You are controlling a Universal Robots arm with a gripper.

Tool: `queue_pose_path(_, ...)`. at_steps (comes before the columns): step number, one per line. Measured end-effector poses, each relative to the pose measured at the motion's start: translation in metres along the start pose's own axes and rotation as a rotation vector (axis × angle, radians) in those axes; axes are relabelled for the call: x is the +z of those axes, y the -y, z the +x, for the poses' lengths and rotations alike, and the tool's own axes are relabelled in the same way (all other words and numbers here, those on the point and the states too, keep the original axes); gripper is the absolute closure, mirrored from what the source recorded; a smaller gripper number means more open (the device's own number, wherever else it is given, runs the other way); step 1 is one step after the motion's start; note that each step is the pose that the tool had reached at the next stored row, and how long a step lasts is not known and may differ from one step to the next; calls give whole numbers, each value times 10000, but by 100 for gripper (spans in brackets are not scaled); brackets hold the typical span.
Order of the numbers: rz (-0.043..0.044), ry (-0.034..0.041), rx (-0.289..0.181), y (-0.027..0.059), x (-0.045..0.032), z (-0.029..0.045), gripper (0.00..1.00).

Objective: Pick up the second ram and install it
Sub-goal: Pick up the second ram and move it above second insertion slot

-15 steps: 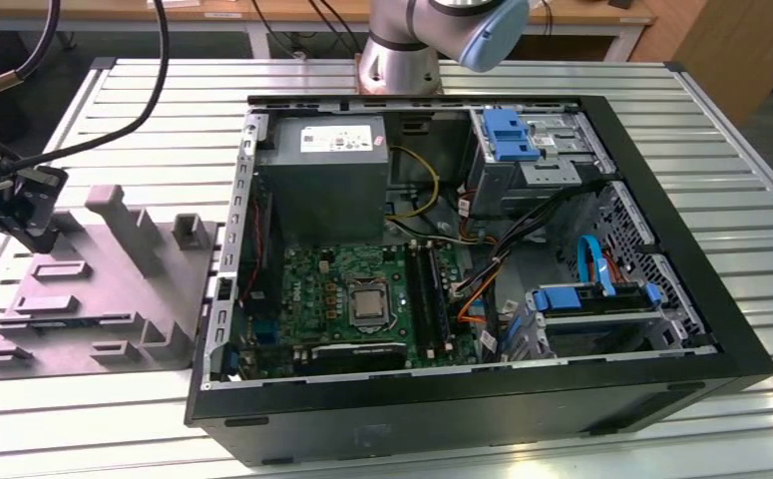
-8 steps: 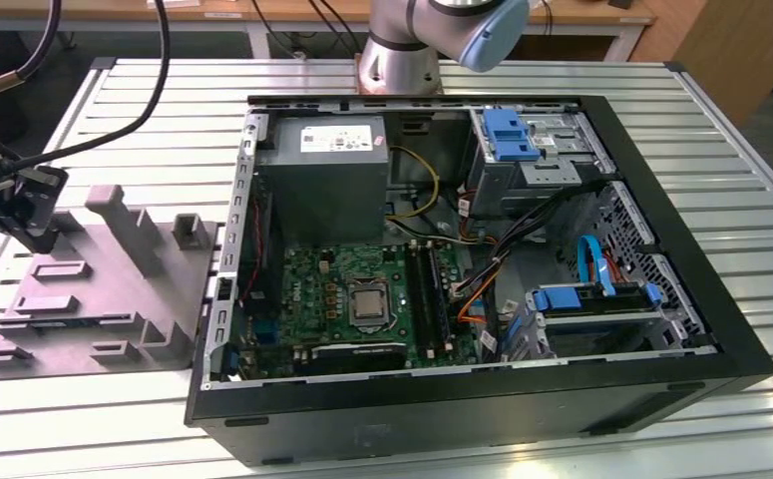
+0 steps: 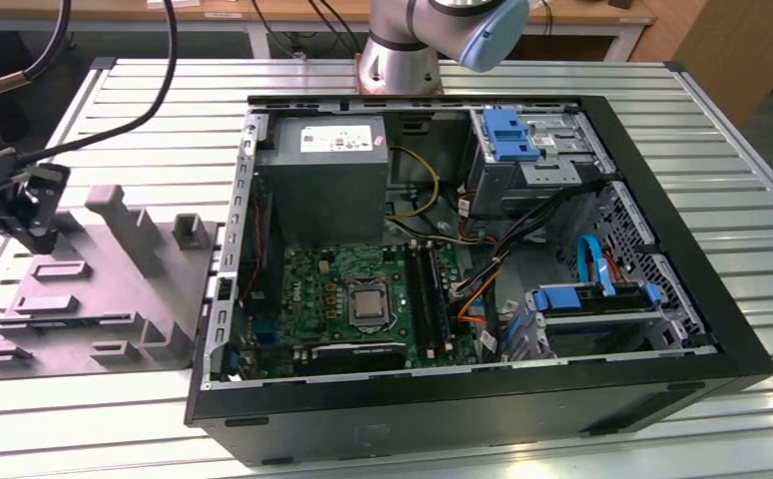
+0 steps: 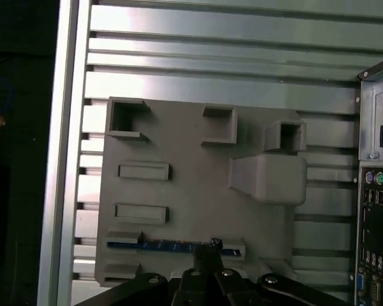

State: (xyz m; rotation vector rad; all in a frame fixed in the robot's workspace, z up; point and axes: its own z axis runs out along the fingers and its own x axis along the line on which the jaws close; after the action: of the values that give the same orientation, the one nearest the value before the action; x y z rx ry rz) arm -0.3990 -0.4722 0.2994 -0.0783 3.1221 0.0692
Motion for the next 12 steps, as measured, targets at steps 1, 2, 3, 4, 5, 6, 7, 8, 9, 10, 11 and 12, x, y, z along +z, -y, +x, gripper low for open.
queue_pose_path(1,-3,-8,-179,0,3,0,89)
queue_pose_path(2,-6,-16,-360,0,6,0,89)
queue_pose_path(3,-10,-23,-538,0,10,0,89)
queue_pose_path(4,-13,-31,-719,1,13,0,89)
queue_pose_path(5,-17,-39,-898,1,16,0,89)
queue_pose_path(6,-21,-48,-1094,1,19,0,89)
queue_pose_path(7,-24,-56,-1274,1,23,0,89)
queue_pose_path(8,-27,-64,-1453,1,26,0,89)
queue_pose_path(9,-31,-72,-1634,1,29,0,89)
queue_pose_path(10,-34,-79,-1812,1,32,0,89)
queue_pose_path(11,-37,-87,-1994,2,35,0,89)
queue_pose_path(12,-40,-95,-2171,2,38,1,89)
